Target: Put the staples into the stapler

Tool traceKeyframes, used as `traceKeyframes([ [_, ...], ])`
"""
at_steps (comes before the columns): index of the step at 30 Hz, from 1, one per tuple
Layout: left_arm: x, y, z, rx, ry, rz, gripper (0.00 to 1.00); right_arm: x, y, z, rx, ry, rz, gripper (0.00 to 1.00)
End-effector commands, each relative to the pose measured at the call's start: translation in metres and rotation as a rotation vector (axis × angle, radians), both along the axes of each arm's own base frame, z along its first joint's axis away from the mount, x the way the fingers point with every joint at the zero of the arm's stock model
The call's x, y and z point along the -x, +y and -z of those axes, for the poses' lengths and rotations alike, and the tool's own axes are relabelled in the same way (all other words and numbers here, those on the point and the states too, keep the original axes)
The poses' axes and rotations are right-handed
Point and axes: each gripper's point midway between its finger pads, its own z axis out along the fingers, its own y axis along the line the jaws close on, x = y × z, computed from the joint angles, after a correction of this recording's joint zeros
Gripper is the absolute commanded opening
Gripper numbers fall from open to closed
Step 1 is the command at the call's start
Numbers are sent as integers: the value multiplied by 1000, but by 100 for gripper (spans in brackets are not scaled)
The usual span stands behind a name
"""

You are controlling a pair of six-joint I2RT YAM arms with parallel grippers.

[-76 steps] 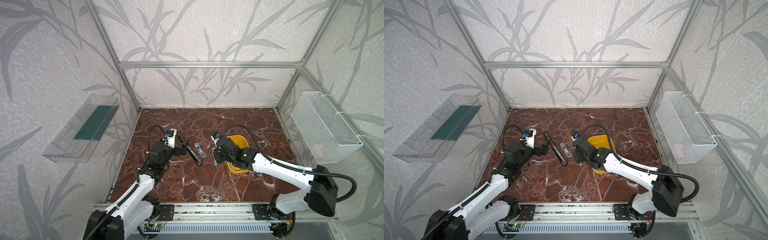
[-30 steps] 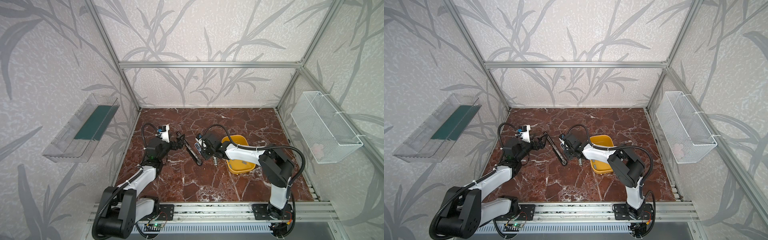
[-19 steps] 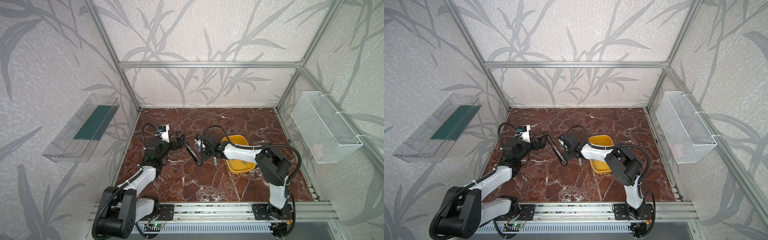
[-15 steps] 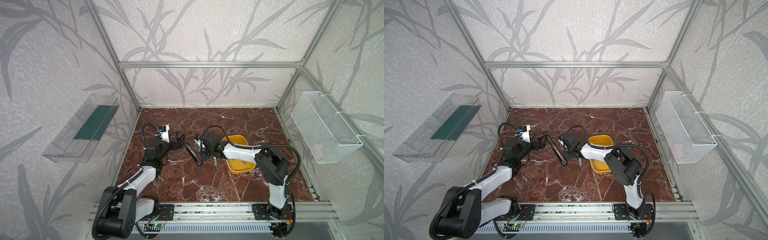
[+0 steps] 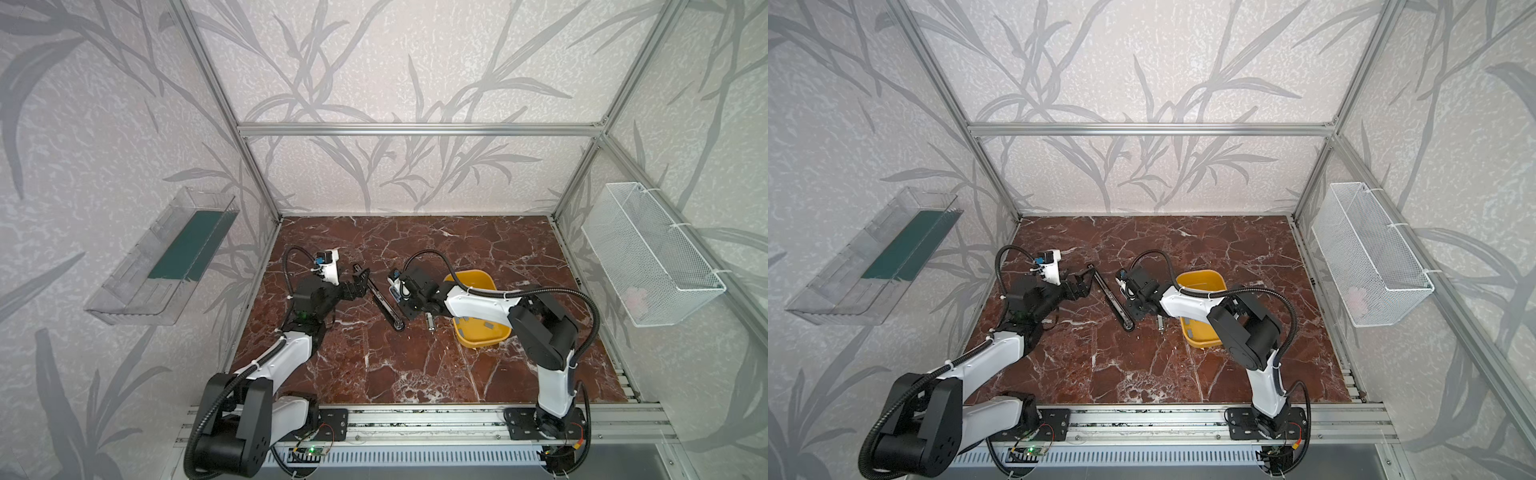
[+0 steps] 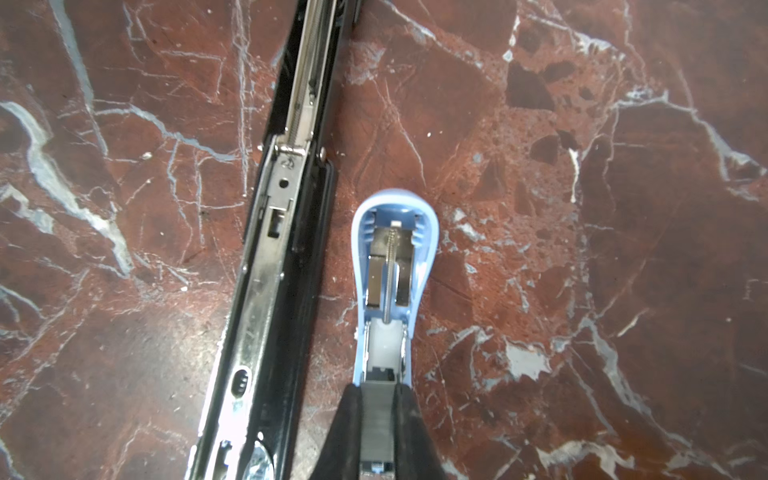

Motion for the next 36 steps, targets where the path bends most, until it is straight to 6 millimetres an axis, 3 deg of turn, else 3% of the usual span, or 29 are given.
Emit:
traceKeyframes([
  [1, 3, -2, -6, 17, -29, 9, 99, -3, -1, 5, 24, 3, -3, 8],
  [15, 4, -2, -6, 17, -28, 12, 99, -4, -2, 10, 42, 14, 0, 6],
  [23, 4, -2, -6, 18, -29, 13, 99, -5, -1, -13, 15, -17, -6, 6],
  [31, 5, -2, -6, 18, -31, 14, 99, -8, -10, -9, 58, -50, 4, 5],
  [36, 5, -2, -7, 18, -33, 15, 99, -8, -8, -20, 38, -66, -8, 5],
])
